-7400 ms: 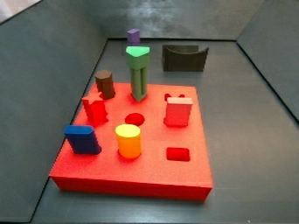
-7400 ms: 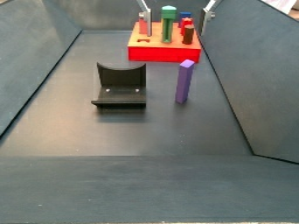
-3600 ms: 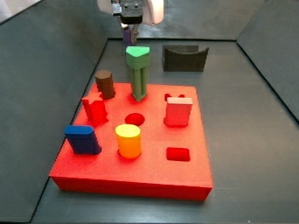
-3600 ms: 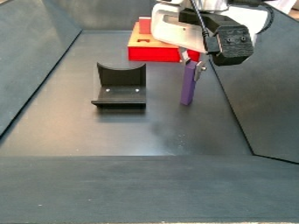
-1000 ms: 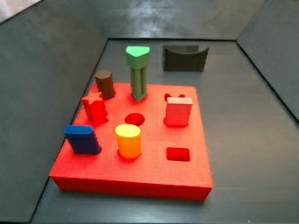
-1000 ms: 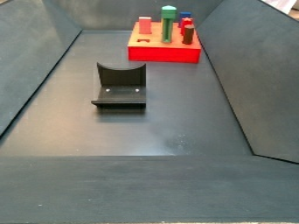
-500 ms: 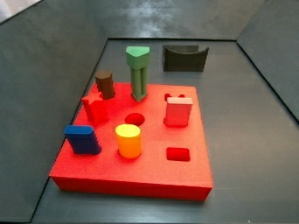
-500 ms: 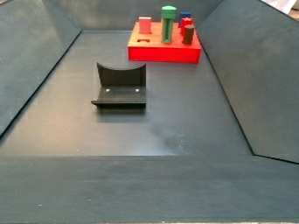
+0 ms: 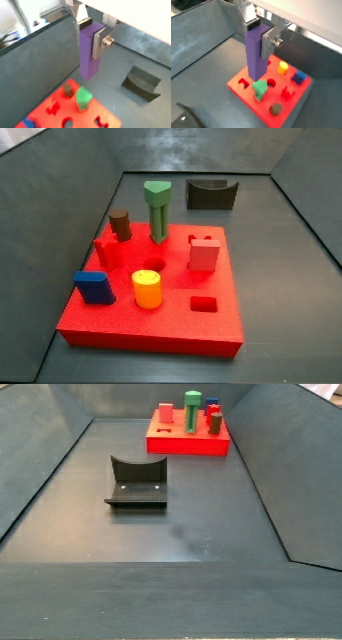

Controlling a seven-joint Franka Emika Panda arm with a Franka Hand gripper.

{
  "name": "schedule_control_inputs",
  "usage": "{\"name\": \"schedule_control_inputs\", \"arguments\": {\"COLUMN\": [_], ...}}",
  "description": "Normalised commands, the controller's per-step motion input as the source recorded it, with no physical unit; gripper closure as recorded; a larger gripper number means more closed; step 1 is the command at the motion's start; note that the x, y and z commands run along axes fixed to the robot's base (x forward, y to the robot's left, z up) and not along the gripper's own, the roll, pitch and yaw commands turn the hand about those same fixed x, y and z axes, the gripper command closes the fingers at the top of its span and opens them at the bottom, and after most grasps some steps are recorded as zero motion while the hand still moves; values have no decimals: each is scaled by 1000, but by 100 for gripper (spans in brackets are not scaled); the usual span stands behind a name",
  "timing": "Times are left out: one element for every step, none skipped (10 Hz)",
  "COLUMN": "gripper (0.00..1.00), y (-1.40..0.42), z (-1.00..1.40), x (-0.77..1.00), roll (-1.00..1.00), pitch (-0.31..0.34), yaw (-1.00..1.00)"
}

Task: Pick up the rectangle object. Move up. Move to above the board. Insert the rectangle object.
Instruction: Move to above the board, then insert the rectangle object.

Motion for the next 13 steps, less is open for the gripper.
{"name": "schedule_control_inputs", "arguments": {"gripper": [100, 100, 100, 100, 100, 100, 100, 100, 100, 100, 100, 100, 100], "y": [-537, -323, -168, 0, 200, 117, -586, -211, -66, -131, -580, -137, 0], "z": [15, 18, 19, -63, -294, -134, -406, -486, -494, -494, -163, -63, -29], "x": [355, 227, 120, 0, 0, -71, -106, -20, 0, 0, -146, 0, 0], "roll": [49, 65, 70, 0, -301, -84, 60, 79, 26, 51, 84, 0, 11], "pitch": [151, 107, 58, 31, 0, -99, -51, -11, -19, -36, -17, 0, 0], "yaw": [233, 133, 58, 0, 26, 0, 643, 1000, 1000, 1000, 383, -1000, -1000]}}
